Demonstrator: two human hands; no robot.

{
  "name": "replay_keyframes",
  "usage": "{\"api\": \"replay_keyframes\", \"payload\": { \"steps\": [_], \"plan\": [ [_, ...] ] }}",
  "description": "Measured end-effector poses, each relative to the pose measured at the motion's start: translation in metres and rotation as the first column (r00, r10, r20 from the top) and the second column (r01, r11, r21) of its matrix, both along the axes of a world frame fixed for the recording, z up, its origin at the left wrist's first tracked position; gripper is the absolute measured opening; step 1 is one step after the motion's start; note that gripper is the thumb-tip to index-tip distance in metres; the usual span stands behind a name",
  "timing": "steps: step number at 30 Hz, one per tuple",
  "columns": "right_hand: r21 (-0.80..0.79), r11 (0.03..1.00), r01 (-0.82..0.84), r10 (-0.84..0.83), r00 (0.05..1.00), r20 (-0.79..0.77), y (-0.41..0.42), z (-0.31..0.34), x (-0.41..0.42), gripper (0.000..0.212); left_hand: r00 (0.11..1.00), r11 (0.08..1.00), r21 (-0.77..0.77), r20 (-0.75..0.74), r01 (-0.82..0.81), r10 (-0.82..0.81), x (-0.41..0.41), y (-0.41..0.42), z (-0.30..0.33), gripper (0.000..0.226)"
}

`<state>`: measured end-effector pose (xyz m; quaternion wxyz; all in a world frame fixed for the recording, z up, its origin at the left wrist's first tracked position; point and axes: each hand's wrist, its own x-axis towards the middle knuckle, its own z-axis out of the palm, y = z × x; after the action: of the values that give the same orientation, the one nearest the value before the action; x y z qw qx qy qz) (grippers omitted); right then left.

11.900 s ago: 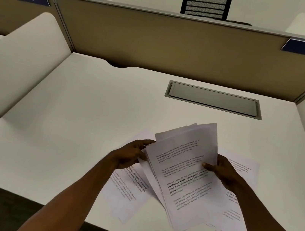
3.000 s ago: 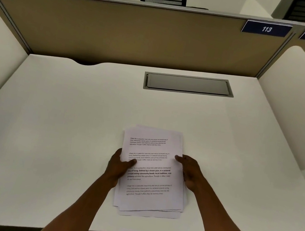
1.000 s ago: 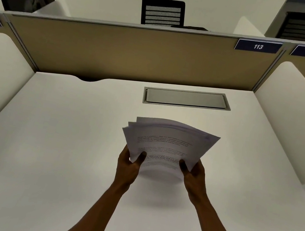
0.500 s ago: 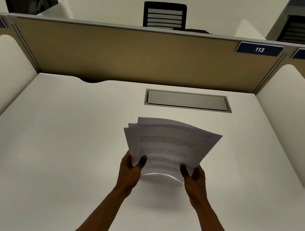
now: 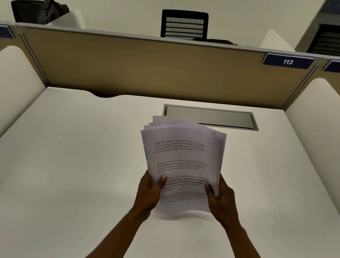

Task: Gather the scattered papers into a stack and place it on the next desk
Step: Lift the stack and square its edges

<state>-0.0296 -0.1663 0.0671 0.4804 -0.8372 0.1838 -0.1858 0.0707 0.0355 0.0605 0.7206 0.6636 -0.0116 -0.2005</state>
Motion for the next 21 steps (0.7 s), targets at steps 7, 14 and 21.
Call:
{"api": "replay_keyframes", "payload": {
  "steps": [7, 14, 21],
  "plan": [
    [-0.14, 0.972, -0.19, 0.184, 0.982, -0.053, -0.021, 0.046, 0.01, 0.019, 0.996, 0.967, 0.239, 0.016, -0.089, 0.087, 0.008, 0.018, 0.015, 0.071],
    [-0.185, 0.908, -0.376, 0.332, 0.915, -0.23, -0.031, 0.076, 0.019, 0.022, 0.646, 0.805, 0.574, 0.673, -0.15, -0.36, 0.067, 0.055, 0.124, 0.099],
    [-0.182, 0.825, -0.535, 0.465, 0.825, -0.32, -0.021, 0.111, 0.033, 0.022, 0.684, 0.606, 0.731, 0.269, 0.313, -0.678, 0.088, 0.051, 0.155, 0.065]
  ]
}}
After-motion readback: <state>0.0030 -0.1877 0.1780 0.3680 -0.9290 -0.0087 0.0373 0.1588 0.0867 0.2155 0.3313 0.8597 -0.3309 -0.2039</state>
